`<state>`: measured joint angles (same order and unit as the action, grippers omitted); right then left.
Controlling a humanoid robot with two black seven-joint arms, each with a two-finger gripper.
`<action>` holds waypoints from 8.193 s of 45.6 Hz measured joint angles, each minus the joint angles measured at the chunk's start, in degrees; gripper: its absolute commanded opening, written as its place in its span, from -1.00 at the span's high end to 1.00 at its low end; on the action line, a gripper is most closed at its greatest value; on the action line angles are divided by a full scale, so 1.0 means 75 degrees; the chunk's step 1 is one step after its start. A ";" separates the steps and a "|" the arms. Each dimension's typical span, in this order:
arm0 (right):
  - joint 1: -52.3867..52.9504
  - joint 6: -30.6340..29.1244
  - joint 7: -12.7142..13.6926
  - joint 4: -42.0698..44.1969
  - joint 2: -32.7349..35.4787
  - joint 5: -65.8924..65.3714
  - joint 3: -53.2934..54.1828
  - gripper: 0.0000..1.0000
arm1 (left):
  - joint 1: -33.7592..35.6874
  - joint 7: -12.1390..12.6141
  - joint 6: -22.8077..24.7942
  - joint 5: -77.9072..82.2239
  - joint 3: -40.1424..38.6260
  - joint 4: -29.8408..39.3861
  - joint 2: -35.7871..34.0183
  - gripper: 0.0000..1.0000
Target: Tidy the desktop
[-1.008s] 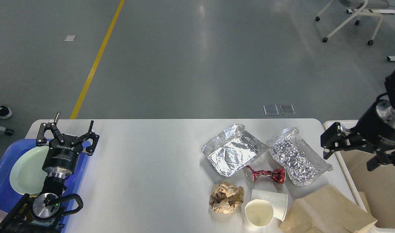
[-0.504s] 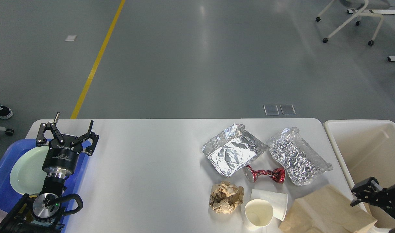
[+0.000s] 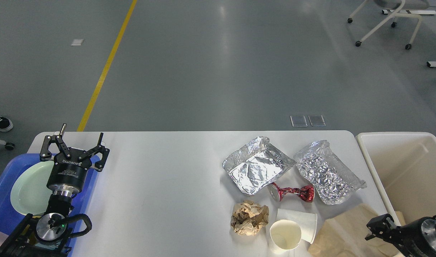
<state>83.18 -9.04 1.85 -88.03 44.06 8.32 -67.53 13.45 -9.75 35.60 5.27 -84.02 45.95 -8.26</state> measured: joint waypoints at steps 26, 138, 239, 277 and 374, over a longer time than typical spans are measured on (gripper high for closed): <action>-0.2434 0.1121 0.0030 0.1463 -0.1036 0.0556 0.1681 -0.30 | 0.0000 0.0000 0.0000 0.0000 0.0000 -0.0003 0.0000 -0.93; 0.6058 -0.4050 0.0107 0.0864 0.0508 -0.2054 -0.2826 1.00 | 0.0006 0.0012 -0.0003 0.0000 0.0000 0.0001 0.0000 -0.93; -0.7405 0.3123 0.0116 1.0900 -0.2870 -0.1811 0.4981 -1.00 | 0.0001 0.0011 0.0000 0.0000 0.0000 -0.0001 0.0000 -0.93; -0.3870 -0.0201 0.0133 0.8314 -0.0798 -0.4516 0.4864 -1.00 | 0.0004 0.0011 0.0000 0.0000 0.0000 -0.0003 0.0000 -0.93; 0.8256 -0.5083 0.0762 -0.0856 -0.3458 -0.1192 -0.0636 -1.00 | 0.0000 0.0023 0.0000 -0.0001 0.0000 -0.0003 0.0000 -0.93</action>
<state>145.10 -47.17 7.56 -94.45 18.12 -0.62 -72.30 13.45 -9.58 35.60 5.27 -84.02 45.93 -8.26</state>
